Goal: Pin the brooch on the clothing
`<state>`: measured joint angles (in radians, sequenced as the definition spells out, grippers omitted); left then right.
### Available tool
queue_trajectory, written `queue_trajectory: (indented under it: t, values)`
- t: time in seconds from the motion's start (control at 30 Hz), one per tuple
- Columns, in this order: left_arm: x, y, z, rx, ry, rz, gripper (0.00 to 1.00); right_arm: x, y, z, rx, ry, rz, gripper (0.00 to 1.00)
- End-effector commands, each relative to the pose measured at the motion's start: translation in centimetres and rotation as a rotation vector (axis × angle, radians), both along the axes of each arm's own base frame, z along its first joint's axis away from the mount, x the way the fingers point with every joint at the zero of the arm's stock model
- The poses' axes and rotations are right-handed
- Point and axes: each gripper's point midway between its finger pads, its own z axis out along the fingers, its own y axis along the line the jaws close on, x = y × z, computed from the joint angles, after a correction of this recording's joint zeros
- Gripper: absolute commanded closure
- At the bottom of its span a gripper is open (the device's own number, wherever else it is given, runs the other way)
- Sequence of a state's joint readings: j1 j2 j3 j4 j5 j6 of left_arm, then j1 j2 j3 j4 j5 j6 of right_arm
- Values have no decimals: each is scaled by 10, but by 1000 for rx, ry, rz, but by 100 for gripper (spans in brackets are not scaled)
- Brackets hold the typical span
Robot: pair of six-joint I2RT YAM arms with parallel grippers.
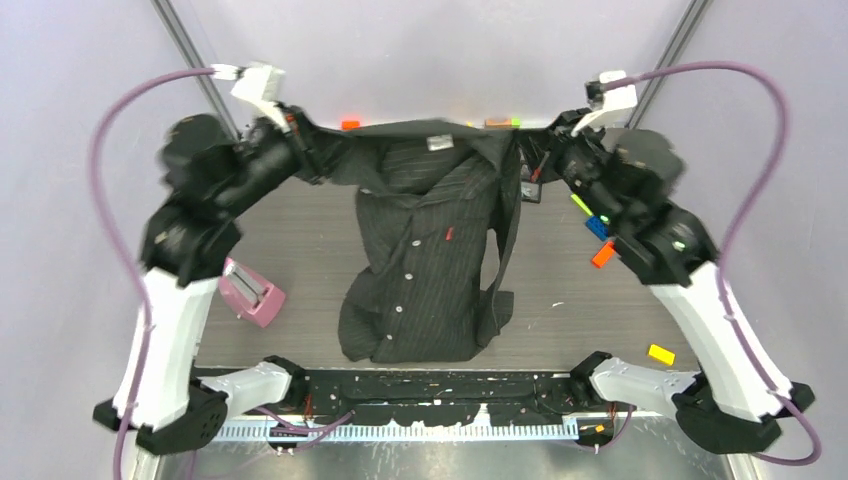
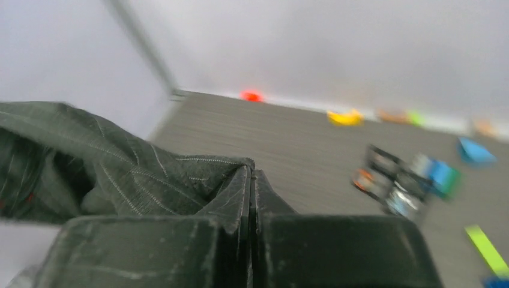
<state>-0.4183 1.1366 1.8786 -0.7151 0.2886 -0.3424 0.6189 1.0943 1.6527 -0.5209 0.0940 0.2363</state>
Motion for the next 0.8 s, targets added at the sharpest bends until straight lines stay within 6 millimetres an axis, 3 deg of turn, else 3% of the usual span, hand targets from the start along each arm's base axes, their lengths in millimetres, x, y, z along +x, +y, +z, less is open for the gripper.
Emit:
queue_trajectory:
  t: [0.0, 0.03, 0.07, 0.1, 0.13, 0.17, 0.2, 0.27, 0.33, 0.4, 0.63, 0.77]
  values:
    - [63, -37, -95, -37, 268, -32, 58, 94, -81, -108, -38, 208, -505, 100]
    - [68, -45, -120, -29, 320, -61, 41, 109, -93, -161, -25, 328, -493, 100]
    - [72, -49, -143, -21, 365, -71, 29, 117, -96, -180, 79, 385, -506, 100]
    - [75, -50, -164, -12, 403, -66, 22, 121, -106, -233, 95, 508, -511, 100]
    - [78, -49, -183, 1, 429, -52, 15, 126, -107, -251, 159, 550, -518, 100]
    - [80, -48, -210, 20, 467, -35, 9, 122, -110, -299, 149, 655, -524, 100]
    - [84, -47, -225, 26, 473, -19, 7, 125, -109, -312, 170, 671, -524, 100]
    - [90, -46, -259, 62, 522, 4, 5, 117, -107, -374, 136, 803, -532, 100]
    - [96, -47, -285, 96, 576, 8, 6, 113, -104, -398, 118, 856, -517, 100]
    - [104, -48, -303, 122, 604, 17, 7, 110, -99, -407, 115, 880, -483, 100]
    - [151, -43, -355, 260, 651, 121, 7, 100, -103, -408, 71, 880, -481, 100]
    - [183, -51, -383, 313, 678, 131, 9, 95, -104, -403, 65, 874, -479, 100]
